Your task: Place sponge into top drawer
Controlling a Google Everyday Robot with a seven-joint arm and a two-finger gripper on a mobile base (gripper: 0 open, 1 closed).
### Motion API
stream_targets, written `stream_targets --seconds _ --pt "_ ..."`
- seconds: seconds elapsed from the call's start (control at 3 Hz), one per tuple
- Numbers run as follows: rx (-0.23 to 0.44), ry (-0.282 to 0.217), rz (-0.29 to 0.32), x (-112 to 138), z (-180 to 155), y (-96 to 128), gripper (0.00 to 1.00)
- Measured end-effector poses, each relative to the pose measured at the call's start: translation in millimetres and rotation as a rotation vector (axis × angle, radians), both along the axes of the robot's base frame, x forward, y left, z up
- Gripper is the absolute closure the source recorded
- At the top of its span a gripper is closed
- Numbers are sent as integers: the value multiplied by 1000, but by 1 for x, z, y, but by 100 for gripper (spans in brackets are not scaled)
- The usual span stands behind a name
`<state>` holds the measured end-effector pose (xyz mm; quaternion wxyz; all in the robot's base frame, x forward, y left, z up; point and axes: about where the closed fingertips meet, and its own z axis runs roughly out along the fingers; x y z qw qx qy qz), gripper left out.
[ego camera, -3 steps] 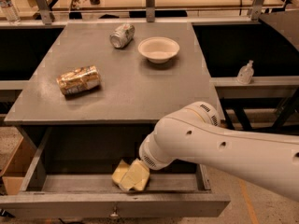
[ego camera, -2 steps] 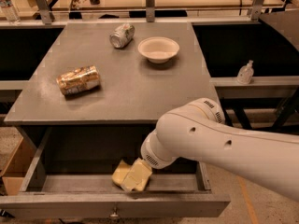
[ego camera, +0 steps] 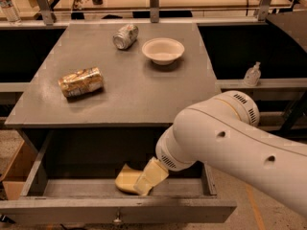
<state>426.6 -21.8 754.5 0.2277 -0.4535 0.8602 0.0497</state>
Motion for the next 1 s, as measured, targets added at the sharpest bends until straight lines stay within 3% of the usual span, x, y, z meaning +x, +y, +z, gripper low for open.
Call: stream_targets --seconds 1.0 --pt "-63 3 -34 -25 34 -16 0"
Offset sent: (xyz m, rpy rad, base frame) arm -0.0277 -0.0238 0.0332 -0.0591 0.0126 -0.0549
